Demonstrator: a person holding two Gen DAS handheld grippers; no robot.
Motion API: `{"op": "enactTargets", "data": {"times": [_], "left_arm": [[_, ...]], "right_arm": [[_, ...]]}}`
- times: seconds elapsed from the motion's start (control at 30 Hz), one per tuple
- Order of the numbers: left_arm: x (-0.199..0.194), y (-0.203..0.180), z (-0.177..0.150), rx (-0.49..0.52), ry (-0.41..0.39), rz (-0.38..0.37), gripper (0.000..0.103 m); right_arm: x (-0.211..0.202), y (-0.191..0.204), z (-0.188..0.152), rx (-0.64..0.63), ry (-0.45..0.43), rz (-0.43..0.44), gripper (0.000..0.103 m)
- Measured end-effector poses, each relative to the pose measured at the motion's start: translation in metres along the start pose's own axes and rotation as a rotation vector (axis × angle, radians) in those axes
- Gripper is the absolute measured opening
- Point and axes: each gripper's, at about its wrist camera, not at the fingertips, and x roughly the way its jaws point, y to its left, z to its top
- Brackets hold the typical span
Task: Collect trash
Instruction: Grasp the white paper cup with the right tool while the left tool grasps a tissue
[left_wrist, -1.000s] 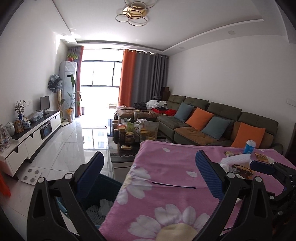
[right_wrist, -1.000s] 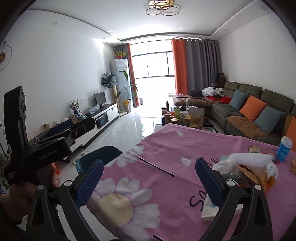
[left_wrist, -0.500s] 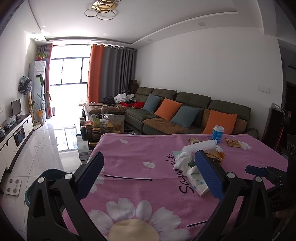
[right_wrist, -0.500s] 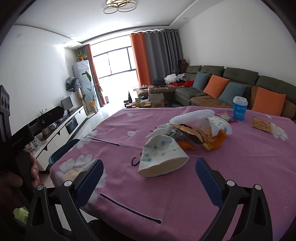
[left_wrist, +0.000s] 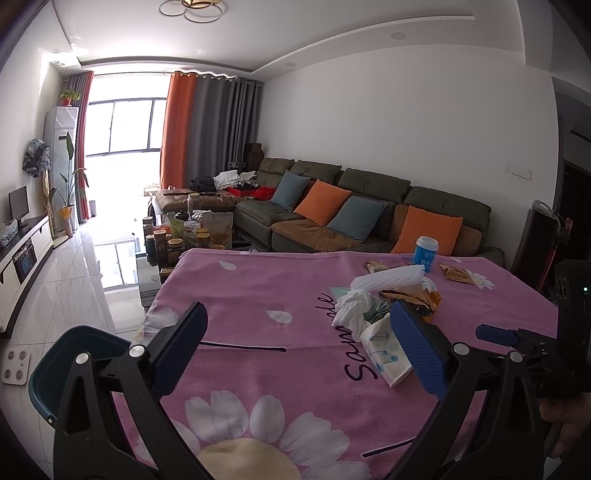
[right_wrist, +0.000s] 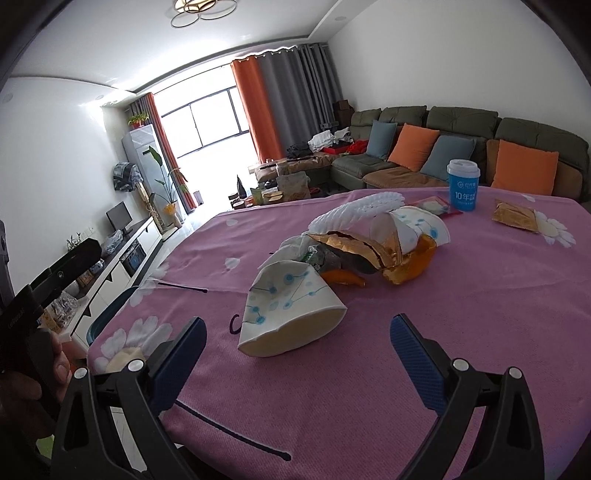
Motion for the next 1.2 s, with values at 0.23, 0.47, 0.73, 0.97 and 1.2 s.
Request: {"op": "enactTargets", "data": {"times": [0.23,0.47,0.73,0.97,1.2], "left_arm": [[0.019,0.014,-0.002,-0.020,0.028,0.007,0.097],[0.037,0.022,-0.003,-0.041,0.052,0.007,0.097],[0.051,0.029,-0.005,-0.054,0.066,0.011,0.097],[0.055,0.029,-0.005,-0.049,0.064,0.022,0.097],[0.063,0.019,0.005,-0.018,0.042,0.013,0.097]], "right_arm": [[0.046,-0.012,0.011,0.093,0.110,0.039,0.096],[0.074,-0.011,0.013,0.104,0.189,0.030,0.095],[0.087,-0.006,0.011,0.104,0.232,0.053,0.063],[0.080,-0.013,0.011,0.183,0.208,0.134,0.038],[0.058,-0.024,0.012,0.217,0.166,0.182,0.009]]}}
